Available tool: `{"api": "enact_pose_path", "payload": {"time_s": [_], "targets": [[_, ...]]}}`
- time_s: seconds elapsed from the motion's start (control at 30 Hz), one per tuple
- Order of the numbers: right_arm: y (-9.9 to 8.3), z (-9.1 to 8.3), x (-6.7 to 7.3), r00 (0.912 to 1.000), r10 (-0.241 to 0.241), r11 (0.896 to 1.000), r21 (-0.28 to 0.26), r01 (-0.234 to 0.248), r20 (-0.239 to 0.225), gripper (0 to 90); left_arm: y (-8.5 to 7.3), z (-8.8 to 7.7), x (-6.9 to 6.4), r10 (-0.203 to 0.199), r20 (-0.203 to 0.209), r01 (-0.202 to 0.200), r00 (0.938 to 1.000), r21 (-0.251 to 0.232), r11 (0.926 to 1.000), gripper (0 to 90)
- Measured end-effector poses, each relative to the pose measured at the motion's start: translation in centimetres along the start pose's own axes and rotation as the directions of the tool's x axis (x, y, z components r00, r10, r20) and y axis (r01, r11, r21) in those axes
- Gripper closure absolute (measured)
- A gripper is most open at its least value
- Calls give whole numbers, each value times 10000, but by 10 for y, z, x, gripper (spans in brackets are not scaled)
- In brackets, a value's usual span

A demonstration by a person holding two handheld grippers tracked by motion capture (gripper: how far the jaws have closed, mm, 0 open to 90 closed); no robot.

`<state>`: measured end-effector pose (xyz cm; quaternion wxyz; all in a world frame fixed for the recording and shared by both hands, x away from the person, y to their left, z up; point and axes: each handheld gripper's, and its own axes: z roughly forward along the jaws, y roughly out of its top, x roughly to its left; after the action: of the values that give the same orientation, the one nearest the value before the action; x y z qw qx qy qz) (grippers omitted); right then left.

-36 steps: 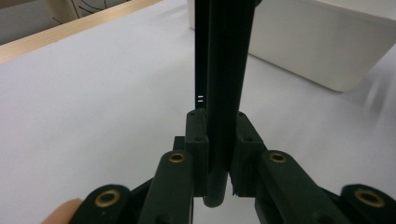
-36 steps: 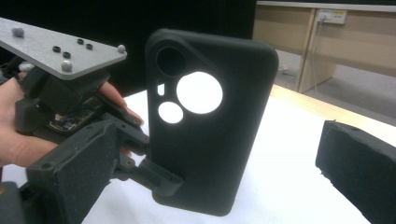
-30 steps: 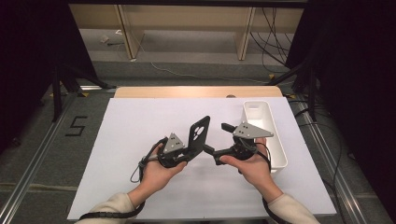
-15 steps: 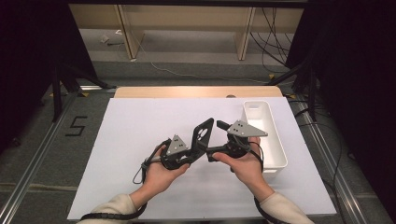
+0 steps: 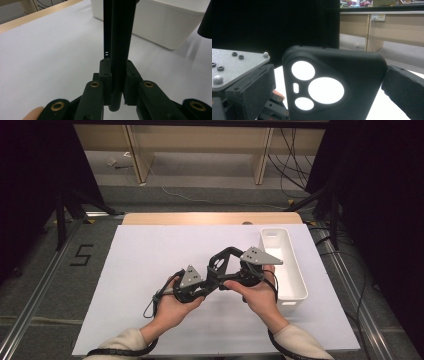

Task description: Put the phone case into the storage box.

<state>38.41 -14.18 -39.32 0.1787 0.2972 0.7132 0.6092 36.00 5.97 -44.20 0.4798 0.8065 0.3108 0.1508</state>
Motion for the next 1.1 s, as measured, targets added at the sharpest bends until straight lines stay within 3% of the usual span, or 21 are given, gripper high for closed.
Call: {"api": "enact_pose_path", "payload": {"time_s": [0.23, 0.37, 0.93, 1.1], "targets": [[-4, 3, 2, 9999, 4, 10000, -86, -3, 131, 45, 0, 0, -1, 27, 58, -26, 10000, -69, 10000, 795], [-5, 2, 2, 9998, 7, 9998, -222, -3, 198, 125, 0, 0, -1, 43, 116, -42, 9999, -95, 9999, 795], [-3, 1, 4, 9995, -133, 9996, -261, 140, 279, 147, 0, 0, -1, 180, 263, -174, 9995, -240, 9996, 788], [-1, 0, 5, 9995, -70, 9992, -381, 82, 318, 149, 1, -1, -1, 476, 308, -464, 9984, -385, 9982, 757]]}}
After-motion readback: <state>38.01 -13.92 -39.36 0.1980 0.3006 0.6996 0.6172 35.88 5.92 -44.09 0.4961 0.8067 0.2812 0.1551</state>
